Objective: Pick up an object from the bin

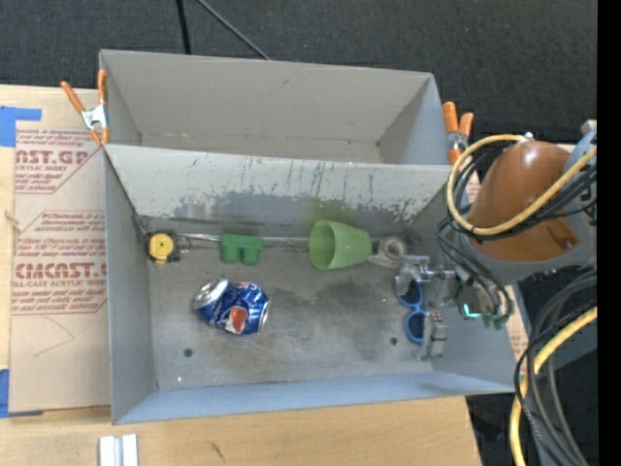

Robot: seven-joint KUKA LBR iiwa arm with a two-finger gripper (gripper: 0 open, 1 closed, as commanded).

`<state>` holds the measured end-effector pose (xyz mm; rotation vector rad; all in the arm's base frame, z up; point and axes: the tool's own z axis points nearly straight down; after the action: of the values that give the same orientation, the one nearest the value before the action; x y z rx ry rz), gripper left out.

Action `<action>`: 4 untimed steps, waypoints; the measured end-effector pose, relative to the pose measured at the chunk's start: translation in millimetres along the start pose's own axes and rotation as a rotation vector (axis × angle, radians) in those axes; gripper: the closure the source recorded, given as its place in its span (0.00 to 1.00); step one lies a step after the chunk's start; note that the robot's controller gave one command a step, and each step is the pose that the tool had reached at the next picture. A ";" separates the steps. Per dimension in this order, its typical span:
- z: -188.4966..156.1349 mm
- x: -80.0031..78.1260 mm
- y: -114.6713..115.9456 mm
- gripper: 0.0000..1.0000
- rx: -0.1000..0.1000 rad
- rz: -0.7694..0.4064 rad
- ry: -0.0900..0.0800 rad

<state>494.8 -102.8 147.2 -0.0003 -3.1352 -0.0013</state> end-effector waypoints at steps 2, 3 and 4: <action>79.9 1.3 -44.1 0.00 -0.002 0.105 -0.003; 77.7 -0.3 -44.4 1.00 0.000 0.104 -0.007; 13.7 -0.4 -43.8 1.00 0.003 -0.404 -0.010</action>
Offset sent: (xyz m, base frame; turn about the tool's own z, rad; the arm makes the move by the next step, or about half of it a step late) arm 0.0310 -0.0428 -0.0173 0.0030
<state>495.1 -146.6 133.4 0.6302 -3.0819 0.0016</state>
